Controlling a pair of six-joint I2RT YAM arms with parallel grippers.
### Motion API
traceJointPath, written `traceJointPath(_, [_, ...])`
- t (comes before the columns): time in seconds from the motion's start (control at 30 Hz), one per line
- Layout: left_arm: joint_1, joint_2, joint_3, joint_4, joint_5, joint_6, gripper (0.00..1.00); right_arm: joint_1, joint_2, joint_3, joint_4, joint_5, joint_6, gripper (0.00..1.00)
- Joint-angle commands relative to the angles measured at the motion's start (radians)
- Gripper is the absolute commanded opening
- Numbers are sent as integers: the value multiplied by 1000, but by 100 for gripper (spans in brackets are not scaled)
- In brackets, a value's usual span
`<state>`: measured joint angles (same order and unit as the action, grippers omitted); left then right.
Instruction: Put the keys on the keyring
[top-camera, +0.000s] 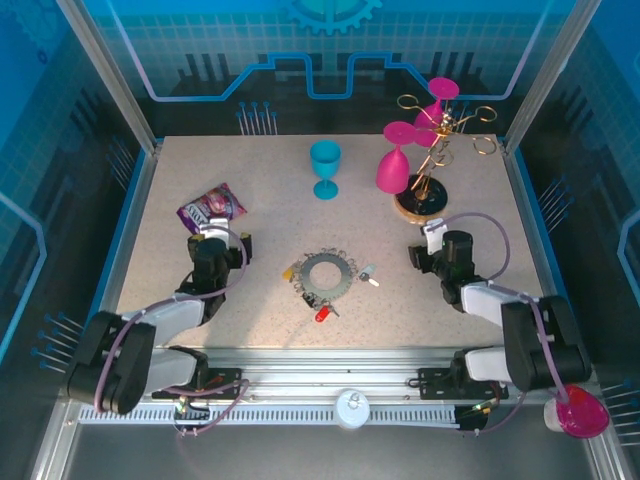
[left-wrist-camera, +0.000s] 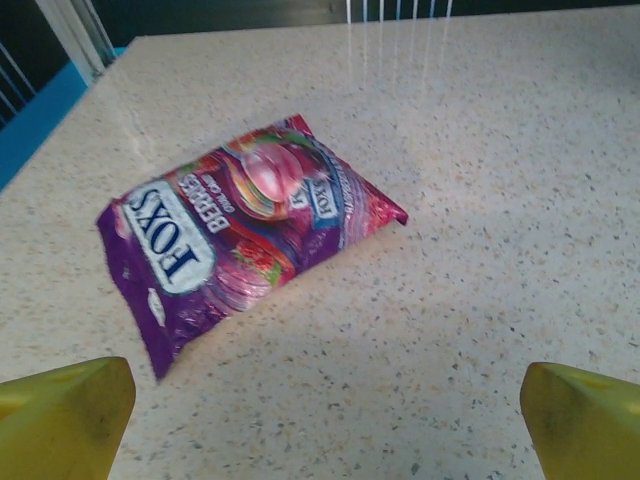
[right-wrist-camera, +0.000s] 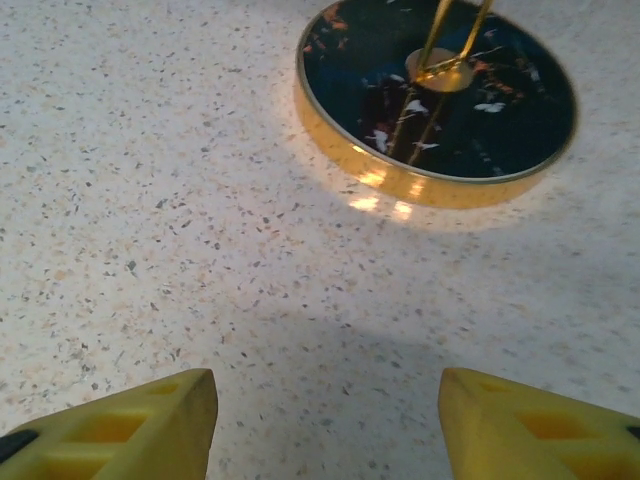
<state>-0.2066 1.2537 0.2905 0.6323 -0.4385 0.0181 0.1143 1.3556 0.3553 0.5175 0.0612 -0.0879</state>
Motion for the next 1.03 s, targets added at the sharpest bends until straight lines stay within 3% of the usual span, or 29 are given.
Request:
traceJointPath(0.0, [24, 79, -16, 282, 65, 47, 99, -18, 62, 16, 301, -118, -9, 61])
traceJointPath(0.13, [55, 222, -8, 435, 115, 82, 100, -72, 204, -58, 597, -184, 41, 62])
traceJointPath(0.2, [85, 286, -39, 547, 140, 55, 99, -79, 160, -33, 475, -194, 36, 63])
traceJointPath(0.27, [115, 343, -48, 635, 157, 37, 99, -79, 183, -12, 472, -191, 46, 64])
traceJointPath(0.4, [114, 324, 9, 502, 88, 10, 99, -91, 180, 38, 373, -110, 87, 65])
traceJointPath(0.5, [126, 313, 57, 388, 113, -11, 99, -92, 184, 39, 377, -106, 89, 65])
traceJointPath(0.7, [131, 312, 67, 369, 114, -15, 99, -91, 183, 39, 375, -106, 89, 65])
traceJointPath(0.83, [169, 305, 85, 315, 196, -37, 99, -92, 183, 40, 373, -106, 90, 68])
traceJointPath(0.93, [170, 305, 84, 319, 197, -36, 99, -92, 182, 41, 374, -105, 91, 76])
traceJointPath(1.0, [170, 305, 78, 330, 196, -35, 99, -92, 182, 40, 374, -105, 91, 100])
